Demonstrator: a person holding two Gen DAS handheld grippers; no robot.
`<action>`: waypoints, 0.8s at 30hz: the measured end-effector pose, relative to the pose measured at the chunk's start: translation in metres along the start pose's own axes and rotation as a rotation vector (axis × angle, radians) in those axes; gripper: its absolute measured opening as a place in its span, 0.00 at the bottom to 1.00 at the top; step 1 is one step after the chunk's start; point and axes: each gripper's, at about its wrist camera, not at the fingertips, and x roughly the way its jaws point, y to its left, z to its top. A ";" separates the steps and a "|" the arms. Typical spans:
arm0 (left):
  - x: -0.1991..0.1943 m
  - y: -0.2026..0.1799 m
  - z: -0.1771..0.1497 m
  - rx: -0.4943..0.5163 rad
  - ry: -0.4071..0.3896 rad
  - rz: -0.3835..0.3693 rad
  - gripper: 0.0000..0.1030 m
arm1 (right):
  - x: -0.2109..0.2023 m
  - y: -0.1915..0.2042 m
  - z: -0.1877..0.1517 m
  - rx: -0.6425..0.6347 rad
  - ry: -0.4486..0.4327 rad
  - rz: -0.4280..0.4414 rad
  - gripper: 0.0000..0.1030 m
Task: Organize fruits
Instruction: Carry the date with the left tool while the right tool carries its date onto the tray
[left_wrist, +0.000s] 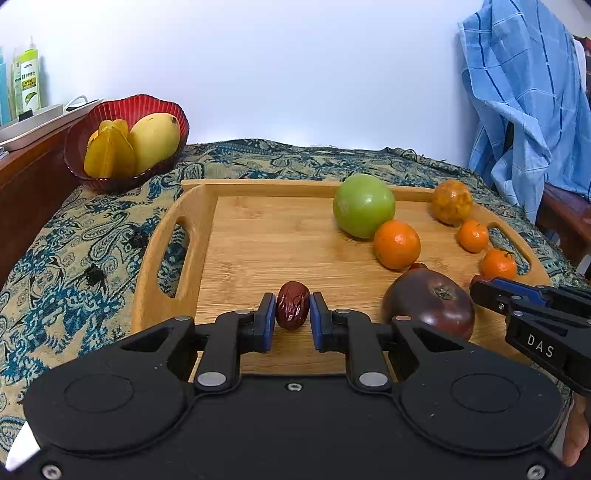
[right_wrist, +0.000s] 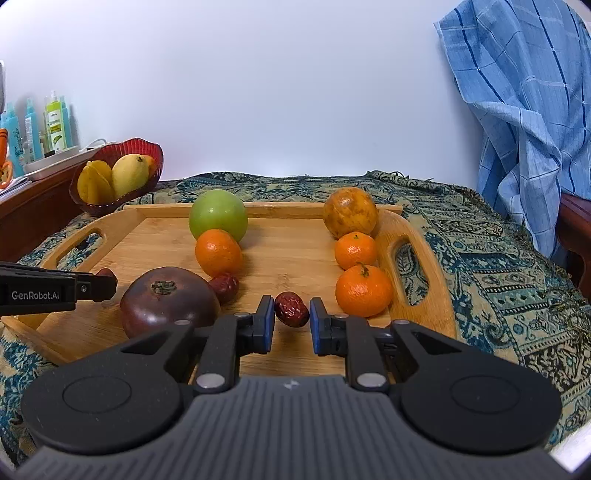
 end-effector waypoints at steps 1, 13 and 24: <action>0.001 0.000 0.000 0.000 0.002 0.001 0.18 | 0.000 0.000 0.000 0.001 0.002 0.000 0.24; 0.007 0.000 0.000 -0.015 0.002 0.000 0.18 | 0.003 0.000 0.000 -0.008 0.015 -0.011 0.24; 0.010 0.000 -0.002 -0.006 0.004 0.001 0.18 | 0.007 0.001 -0.001 -0.018 0.027 -0.020 0.24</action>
